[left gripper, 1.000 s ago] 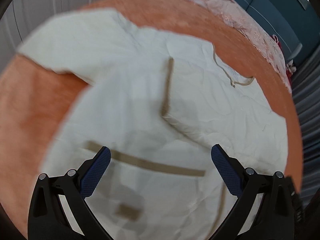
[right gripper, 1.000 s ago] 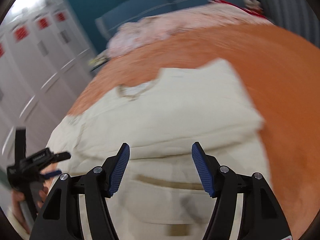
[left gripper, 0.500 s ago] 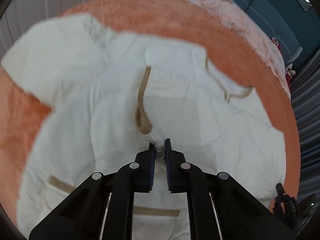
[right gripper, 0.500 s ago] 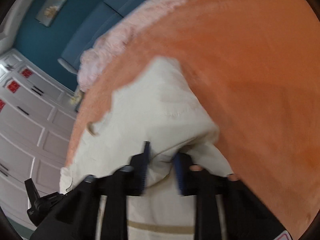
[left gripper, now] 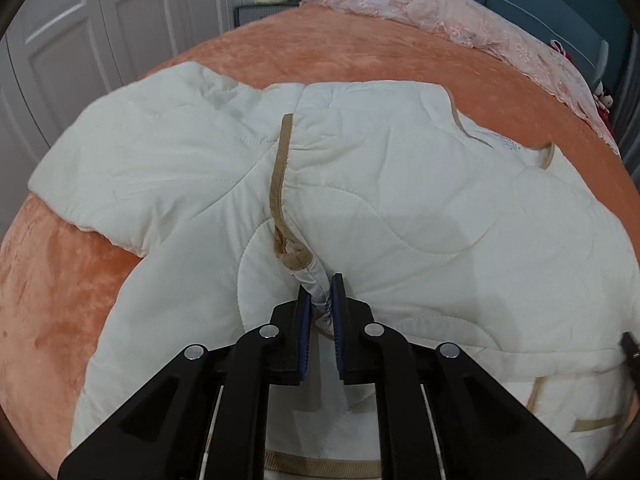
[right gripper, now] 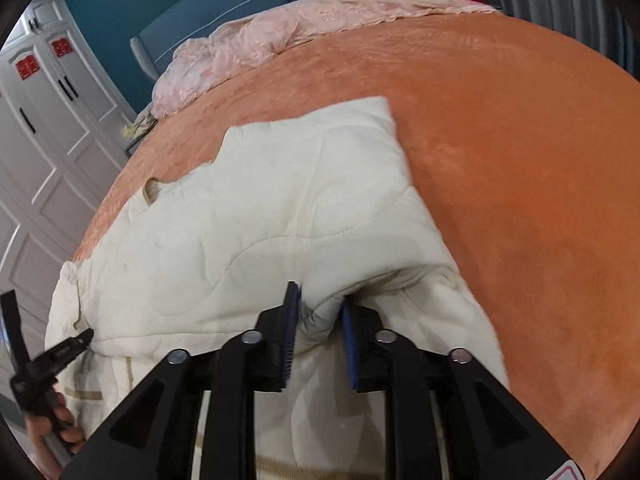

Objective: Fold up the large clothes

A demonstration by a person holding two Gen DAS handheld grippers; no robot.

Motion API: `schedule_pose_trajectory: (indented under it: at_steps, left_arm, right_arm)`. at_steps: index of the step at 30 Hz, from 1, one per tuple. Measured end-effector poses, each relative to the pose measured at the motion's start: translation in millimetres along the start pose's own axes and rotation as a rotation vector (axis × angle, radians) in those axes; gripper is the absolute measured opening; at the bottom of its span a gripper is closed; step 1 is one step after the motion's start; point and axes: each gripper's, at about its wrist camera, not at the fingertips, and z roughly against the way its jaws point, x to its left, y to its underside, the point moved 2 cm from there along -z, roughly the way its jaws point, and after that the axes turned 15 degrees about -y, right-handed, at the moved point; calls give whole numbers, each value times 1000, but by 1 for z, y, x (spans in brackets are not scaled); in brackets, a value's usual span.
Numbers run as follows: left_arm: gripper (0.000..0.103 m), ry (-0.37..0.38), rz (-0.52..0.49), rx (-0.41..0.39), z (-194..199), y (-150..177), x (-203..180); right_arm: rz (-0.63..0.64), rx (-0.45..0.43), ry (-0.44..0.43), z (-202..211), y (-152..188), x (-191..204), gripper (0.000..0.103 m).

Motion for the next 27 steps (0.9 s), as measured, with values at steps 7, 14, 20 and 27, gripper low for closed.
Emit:
schedule_pose_trajectory:
  at_steps: [7,14,20,27]
  left_arm:
    - [19,-41,-3,-69,6,11,0]
    - [27,-66,-1,-106,6,13,-1]
    - [30,-44,15,-137,5,18,0]
    - [45,4,53,-103,8,13,11]
  right_arm:
    - [252,-148,55,43,13,93,30]
    - [342,79,-29,-56,39,139,27]
    - [328,108,-9,-76,54,125,25]
    - [358,104,21,-74,63,127,25]
